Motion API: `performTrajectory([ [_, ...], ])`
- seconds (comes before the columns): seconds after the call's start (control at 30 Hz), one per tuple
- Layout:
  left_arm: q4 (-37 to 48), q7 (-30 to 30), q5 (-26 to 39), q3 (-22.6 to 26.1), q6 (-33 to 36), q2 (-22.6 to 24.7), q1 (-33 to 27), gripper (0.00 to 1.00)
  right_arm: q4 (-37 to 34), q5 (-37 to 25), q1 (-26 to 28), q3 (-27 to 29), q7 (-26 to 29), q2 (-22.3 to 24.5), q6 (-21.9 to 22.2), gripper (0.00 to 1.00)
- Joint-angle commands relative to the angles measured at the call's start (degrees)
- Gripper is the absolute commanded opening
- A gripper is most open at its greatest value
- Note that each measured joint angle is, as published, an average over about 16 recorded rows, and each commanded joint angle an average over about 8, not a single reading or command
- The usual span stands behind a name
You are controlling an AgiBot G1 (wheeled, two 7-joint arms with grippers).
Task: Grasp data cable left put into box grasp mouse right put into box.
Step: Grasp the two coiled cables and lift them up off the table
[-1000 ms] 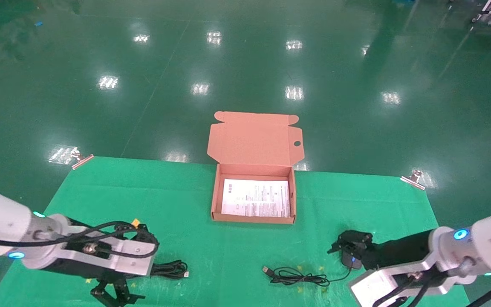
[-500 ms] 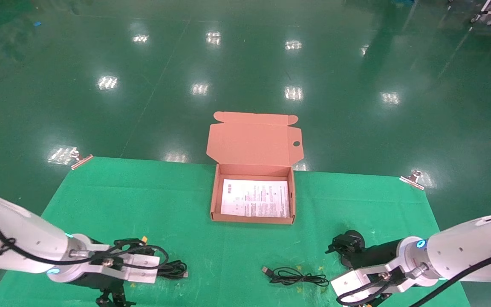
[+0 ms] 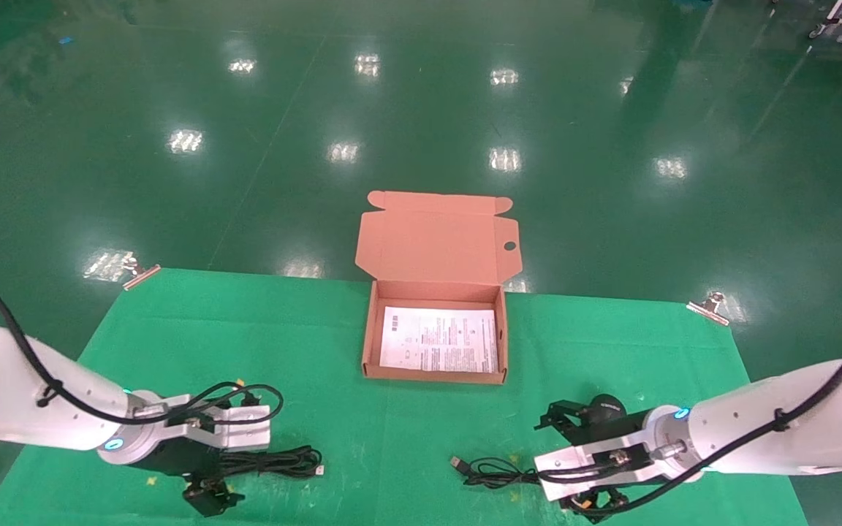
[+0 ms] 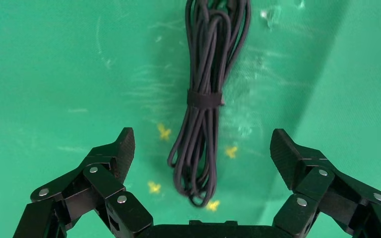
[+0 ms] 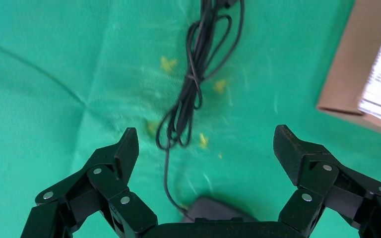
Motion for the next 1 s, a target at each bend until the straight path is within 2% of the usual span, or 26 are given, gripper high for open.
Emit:
performTrajectory([
  [0.03, 2.3, 0.7, -0.5, -0.3, -1.0, 0.6, -0.1, 1.0, -1.9, 0.3, 0.0, 0.1, -0.4, -0.9, 0.6, 1.0],
  [0.5, 12.1, 7.0, -3.2, -1.7, -5.1, 3.1, -0.9, 0.99, -11.5, 0.1, 0.8, -0.4, -3.0, -5.5, 2.9, 1.0],
  [0.53, 12.5, 7.3, -3.2, -1.8, -5.3, 3.2, -0.9, 0.91, -11.9, 0.0, 0.9, -0.5, -3.1, -5.7, 3.0, 0.93],
  [0.77, 14.8, 8.7, -3.5, -1.8, -6.2, 3.8, -0.9, 0.05, -13.9, -0.2, 1.0, -0.5, -3.6, -6.4, 3.9, 0.05],
  [0.8, 14.9, 8.8, -3.5, -1.9, -6.3, 3.8, -0.9, 0.0, -14.0, -0.2, 1.0, -0.5, -3.6, -6.5, 4.0, 0.0],
  [1.0, 14.8, 8.7, -3.5, -1.9, -6.3, 3.8, -0.9, 0.0, -13.9, -0.2, 1.1, -0.5, -3.6, -6.4, 4.0, 0.0],
])
